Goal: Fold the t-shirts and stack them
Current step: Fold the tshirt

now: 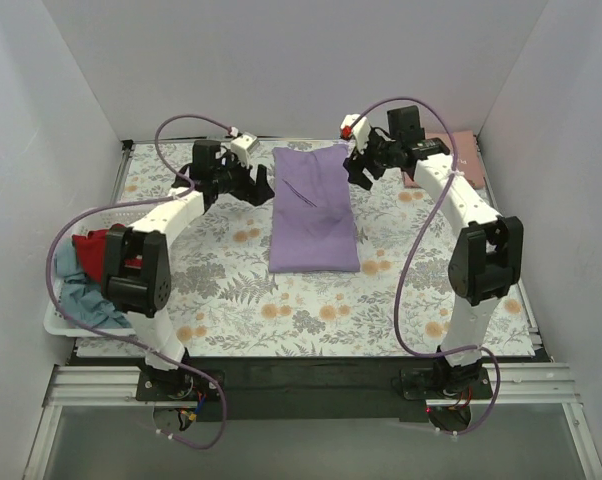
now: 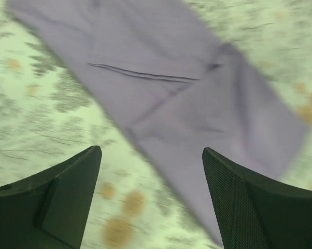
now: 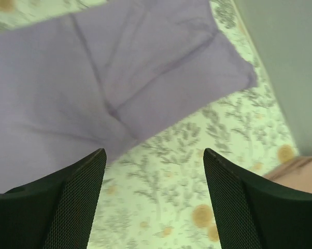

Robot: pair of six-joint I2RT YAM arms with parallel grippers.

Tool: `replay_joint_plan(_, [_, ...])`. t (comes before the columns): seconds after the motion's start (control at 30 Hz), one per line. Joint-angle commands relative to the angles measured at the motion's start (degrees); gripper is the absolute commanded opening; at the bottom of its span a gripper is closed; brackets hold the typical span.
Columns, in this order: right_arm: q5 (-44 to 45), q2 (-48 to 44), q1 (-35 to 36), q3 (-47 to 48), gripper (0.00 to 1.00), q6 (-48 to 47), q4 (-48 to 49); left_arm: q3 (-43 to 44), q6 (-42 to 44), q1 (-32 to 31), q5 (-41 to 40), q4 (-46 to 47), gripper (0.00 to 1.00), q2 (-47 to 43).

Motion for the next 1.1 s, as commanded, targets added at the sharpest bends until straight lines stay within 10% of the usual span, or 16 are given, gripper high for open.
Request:
replay_joint_plan(0.0, [-11.7,-5.1,0.8,-0.4,0.82,16.8,-9.4,-5.6,-17.1,-1.5,15.0,-6.6,0.79,-10.9])
replay_joint_plan(0.13, [-24.4,-6.1,3.0,-12.2,0.86,31.7,-7.8,-19.8,-34.0,-7.3,18.4,8.2,0.80,-15.5])
replay_joint_plan(0.43, [-30.5,-1.4,6.7,-27.0,0.91,48.5,5.8,-22.8,-49.4,-13.3,19.8,14.3,0.81,-3.7])
replay_joint_plan(0.8, [-26.2,6.0,-3.1,-37.2,0.90,45.5,5.9,-32.3,-47.1,-3.2,19.6,11.7,0.82,2.8])
replay_joint_plan(1.07, [-22.7,-12.6,-2.5,-31.7,0.96,15.8,-10.1,-28.1,-26.9,-2.7,18.4,-2.1,0.90,-16.9])
